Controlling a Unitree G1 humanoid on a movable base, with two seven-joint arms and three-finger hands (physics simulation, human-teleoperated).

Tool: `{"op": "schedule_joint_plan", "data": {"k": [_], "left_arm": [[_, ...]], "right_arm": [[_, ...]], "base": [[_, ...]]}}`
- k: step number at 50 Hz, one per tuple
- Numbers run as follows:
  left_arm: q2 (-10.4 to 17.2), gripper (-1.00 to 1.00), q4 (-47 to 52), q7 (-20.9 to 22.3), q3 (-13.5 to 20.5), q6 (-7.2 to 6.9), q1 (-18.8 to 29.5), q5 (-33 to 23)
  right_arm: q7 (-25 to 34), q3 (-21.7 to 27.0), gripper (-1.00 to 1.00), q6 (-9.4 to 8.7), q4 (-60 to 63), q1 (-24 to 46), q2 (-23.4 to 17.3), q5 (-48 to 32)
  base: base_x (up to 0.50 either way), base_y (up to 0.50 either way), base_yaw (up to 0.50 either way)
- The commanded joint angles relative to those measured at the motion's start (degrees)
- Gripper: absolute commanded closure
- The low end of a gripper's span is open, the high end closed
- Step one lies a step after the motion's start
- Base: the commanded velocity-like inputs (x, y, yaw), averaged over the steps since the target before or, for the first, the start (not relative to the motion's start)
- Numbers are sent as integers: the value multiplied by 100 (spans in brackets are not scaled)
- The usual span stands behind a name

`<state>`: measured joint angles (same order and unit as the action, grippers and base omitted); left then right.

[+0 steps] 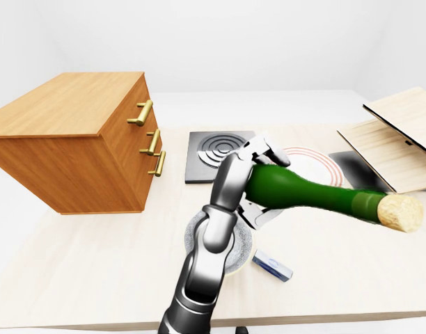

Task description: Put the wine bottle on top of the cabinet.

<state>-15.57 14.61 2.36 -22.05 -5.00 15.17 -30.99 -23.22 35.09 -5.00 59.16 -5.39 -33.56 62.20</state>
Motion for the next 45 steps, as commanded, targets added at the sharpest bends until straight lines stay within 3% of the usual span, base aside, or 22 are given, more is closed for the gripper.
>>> {"op": "schedule_joint_plan", "data": {"k": [1, 5, 10, 14, 17, 19, 23, 26, 27, 34, 36, 40, 45], "left_arm": [[66, 100, 1182, 258, 103, 0, 127, 302], [105, 99, 1952, 471, 92, 0, 278, 230], [29, 99, 3087, 839, -56, 0, 640, -81], [-69, 99, 4026, 1326, 183, 0, 1614, -414], [170, 98, 4469, 1576, 605, 0, 2639, -558], [275, 98, 4534, 1972, 1132, 0, 3574, -764], [781, 98, 4457, 2788, 1863, 0, 4735, -1199], [939, 98, 4067, 3514, 2337, 0, 5360, -1745], [1043, 98, 3820, 3764, 2639, 0, 5706, -2013], [1825, 98, 2643, 3764, 3350, 0, 6922, -4737], [2306, 97, 2367, 3764, 3467, 0, 7177, -5240], [2961, 98, 1939, 3764, 3758, 0, 7561, -5499], [3634, 97, 1684, 3764, 4115, 0, 7625, -4976]], "right_arm": [[1584, 5491, -100, 0, 84, 532, 663, 5080], [2908, 5491, -100, 0, 81, 276, 1128, 5075], [3434, 5491, -100, 0, 78, -13, 1430, 5079], [3518, 5491, -100, 0, 83, -132, 1516, 5080], [3542, 5491, -100, 0, 84, -192, 1549, 5080], [3533, 5491, -100, 0, 84, -211, 1558, 5080], [3459, 5491, -100, 0, 84, -202, 1554, 5080], [3410, 5491, -100, 0, 78, -186, 1545, 5080], [3353, 5491, -100, 0, 76, -169, 1543, 5080], [3322, 5491, -100, 0, 77, -161, 1566, 5080], [3258, 5491, -100, 0, 77, -157, 1564, 5080], [3235, 5491, -100, 0, 77, -162, 1568, 5080], [3039, 5491, -100, 0, 76, -146, 1573, 5080]], "base": [[0, 0, 0], [0, 0, 0], [0, 0, 0], [0, 0, 0], [0, 0, 0], [0, 0, 0], [0, 0, 0], [0, 0, 0], [0, 0, 0], [0, 0, 0], [0, 0, 0], [0, 0, 0], [0, 0, 0]]}}
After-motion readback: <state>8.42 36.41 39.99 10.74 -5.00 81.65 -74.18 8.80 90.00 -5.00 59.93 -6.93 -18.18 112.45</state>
